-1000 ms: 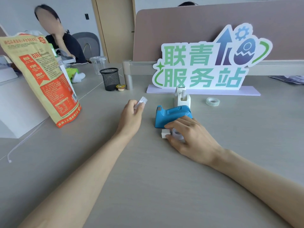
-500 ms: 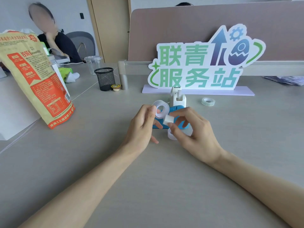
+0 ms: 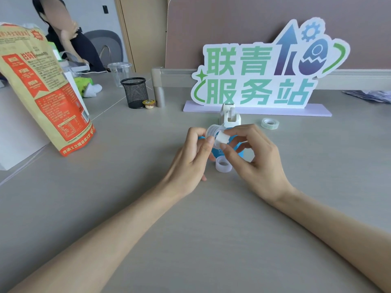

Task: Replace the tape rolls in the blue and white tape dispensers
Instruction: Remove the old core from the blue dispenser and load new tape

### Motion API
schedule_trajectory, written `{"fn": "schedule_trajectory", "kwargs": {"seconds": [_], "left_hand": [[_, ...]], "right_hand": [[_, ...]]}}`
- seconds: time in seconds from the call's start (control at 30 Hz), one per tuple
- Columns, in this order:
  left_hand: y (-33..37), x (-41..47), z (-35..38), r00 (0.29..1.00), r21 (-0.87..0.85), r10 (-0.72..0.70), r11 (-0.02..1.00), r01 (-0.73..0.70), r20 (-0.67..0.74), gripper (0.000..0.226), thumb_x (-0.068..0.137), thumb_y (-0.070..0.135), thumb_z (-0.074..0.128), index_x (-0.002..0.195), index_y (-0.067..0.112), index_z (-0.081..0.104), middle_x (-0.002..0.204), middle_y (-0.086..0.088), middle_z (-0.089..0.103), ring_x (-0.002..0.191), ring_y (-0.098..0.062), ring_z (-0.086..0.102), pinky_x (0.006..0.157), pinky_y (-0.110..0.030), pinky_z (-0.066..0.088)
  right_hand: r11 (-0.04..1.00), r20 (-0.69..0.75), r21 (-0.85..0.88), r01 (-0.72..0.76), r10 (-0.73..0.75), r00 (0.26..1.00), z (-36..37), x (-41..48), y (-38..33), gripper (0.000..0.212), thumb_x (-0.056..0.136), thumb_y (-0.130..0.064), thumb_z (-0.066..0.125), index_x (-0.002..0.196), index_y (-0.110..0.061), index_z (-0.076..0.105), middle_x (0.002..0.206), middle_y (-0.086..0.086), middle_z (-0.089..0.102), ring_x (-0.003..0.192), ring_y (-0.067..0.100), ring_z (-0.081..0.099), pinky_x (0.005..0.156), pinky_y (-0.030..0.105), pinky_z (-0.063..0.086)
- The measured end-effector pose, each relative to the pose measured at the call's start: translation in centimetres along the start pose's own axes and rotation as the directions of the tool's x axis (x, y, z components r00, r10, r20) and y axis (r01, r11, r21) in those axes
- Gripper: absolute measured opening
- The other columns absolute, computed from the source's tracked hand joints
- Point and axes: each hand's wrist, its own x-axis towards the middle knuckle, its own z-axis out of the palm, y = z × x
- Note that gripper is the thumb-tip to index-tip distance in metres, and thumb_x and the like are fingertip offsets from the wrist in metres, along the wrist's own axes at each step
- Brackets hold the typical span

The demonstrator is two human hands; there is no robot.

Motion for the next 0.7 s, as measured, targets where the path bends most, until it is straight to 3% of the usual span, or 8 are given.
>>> {"fn": "schedule_trajectory", "kwargs": {"seconds": [0.1,0.33,0.5,0.7], "left_hand": [[-0.07,0.00,-0.02,1.000,0.029,-0.001,1.000,0.001,-0.004,0.024,0.095,0.041,0.035,0.108,0.021,0.039,0.092,0.024,0.060,0.089,-0.013,0.063,0.046,-0.042,0.055],[0.07,-0.10,-0.08,1.000,0.088,-0.003,0.996,0.004,-0.008,0.020,0.095,0.043,0.035,0.105,0.025,0.037,0.093,0.003,0.058,0.083,-0.038,0.061,0.048,-0.049,0.053],[-0.17,-0.09,-0.16,1.000,0.152,0.012,0.988,-0.009,-0.019,0.023,0.096,0.047,0.036,0.105,0.026,0.036,0.095,-0.017,0.062,0.081,-0.038,0.062,0.054,-0.058,0.051],[-0.32,-0.13,-0.05,0.999,0.190,0.037,0.981,-0.040,0.017,0.018,0.099,0.043,0.038,0.105,0.026,0.035,0.093,-0.010,0.066,0.087,-0.034,0.063,0.057,-0.057,0.052]], "right_hand": [[1.000,0.000,0.009,-0.010,0.010,1.000,0.01,0.02,0.07,0.020,0.086,-0.010,0.071,0.104,-0.006,0.065,0.097,0.003,0.064,0.085,0.018,0.064,0.076,0.032,0.052],[0.998,0.001,0.022,-0.063,0.063,0.998,-0.17,-0.05,0.04,0.016,0.083,-0.009,0.074,0.098,-0.006,0.069,0.091,0.001,0.062,0.084,0.016,0.065,0.080,0.030,0.054],[0.992,0.007,0.048,-0.116,0.116,0.993,-0.01,-0.08,0.06,0.015,0.082,-0.009,0.075,0.096,-0.009,0.071,0.089,-0.008,0.061,0.086,0.011,0.069,0.082,0.029,0.056],[0.987,-0.003,0.044,-0.155,0.155,0.988,-0.03,-0.08,0.08,0.015,0.082,-0.011,0.076,0.095,-0.009,0.072,0.088,-0.003,0.063,0.087,0.010,0.069,0.083,0.028,0.057]]}}
